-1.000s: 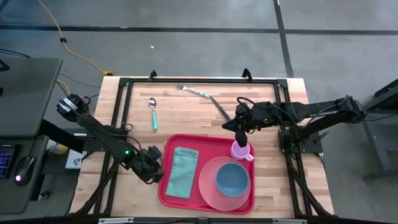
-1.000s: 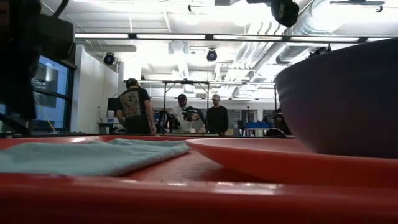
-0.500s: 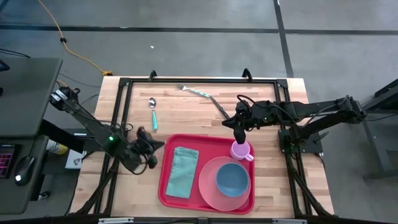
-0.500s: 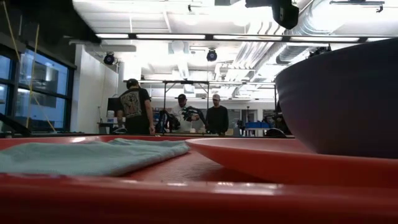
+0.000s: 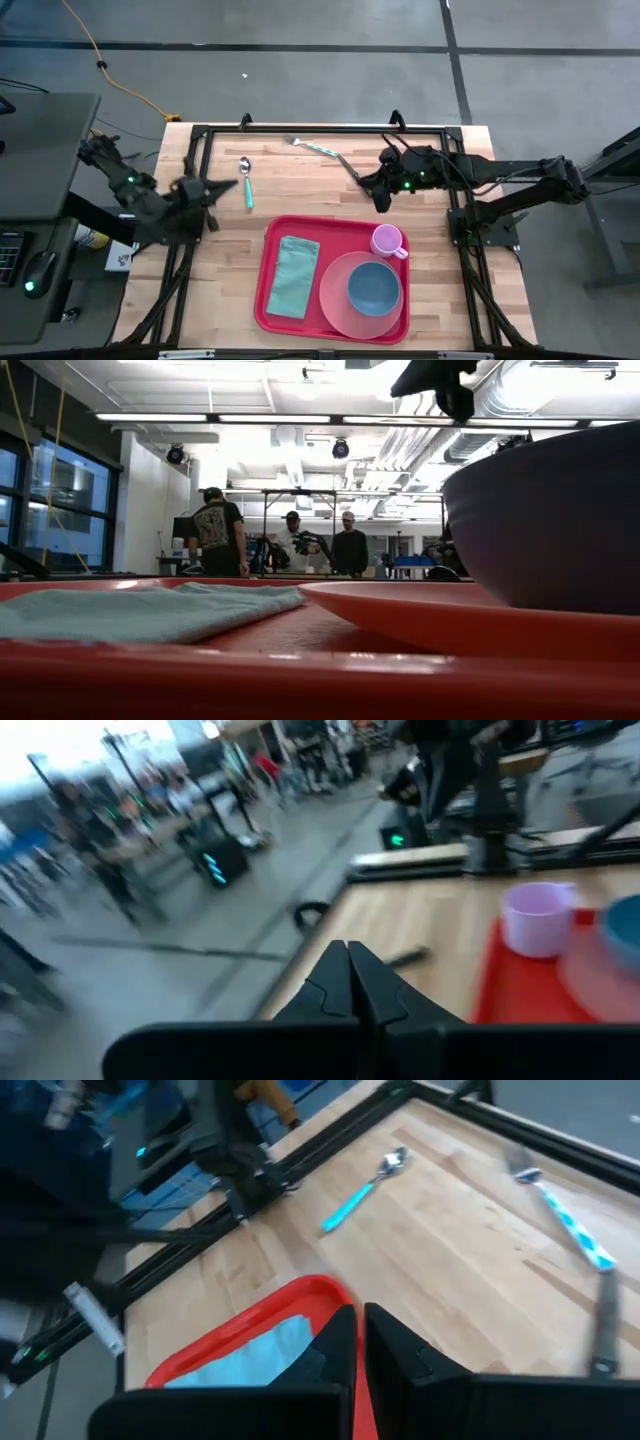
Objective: Set up tray
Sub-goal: Put the black table knife on the blue table napkin
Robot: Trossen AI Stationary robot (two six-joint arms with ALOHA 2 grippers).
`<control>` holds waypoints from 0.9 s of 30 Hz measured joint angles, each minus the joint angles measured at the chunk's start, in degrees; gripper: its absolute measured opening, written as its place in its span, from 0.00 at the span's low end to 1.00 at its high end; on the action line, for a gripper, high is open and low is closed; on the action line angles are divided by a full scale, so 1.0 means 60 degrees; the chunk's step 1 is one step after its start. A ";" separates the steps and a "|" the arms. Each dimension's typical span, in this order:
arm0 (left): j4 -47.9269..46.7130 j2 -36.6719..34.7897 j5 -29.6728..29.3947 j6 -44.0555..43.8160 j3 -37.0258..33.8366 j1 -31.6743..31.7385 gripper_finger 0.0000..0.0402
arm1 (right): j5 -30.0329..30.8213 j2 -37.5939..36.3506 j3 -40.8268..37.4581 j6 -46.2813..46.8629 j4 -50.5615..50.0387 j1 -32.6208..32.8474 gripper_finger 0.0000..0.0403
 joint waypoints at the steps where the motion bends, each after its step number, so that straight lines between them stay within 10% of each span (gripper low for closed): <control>1: -0.0006 -0.0046 -0.0177 0.0545 0.0193 0.0000 0.04 | 0.0004 0.0000 0.0000 0.0079 -0.0038 -0.0150 0.00; 9: -0.0097 -0.0076 -0.0643 0.3626 0.0907 0.0000 0.09 | -0.0440 0.0004 0.0138 -0.0159 -0.0640 -0.1187 0.00; 27: -0.1093 -0.0020 -0.0635 0.3888 0.0907 -0.0004 0.11 | 0.1166 0.2950 0.5848 -0.2275 -0.7368 -0.3009 0.00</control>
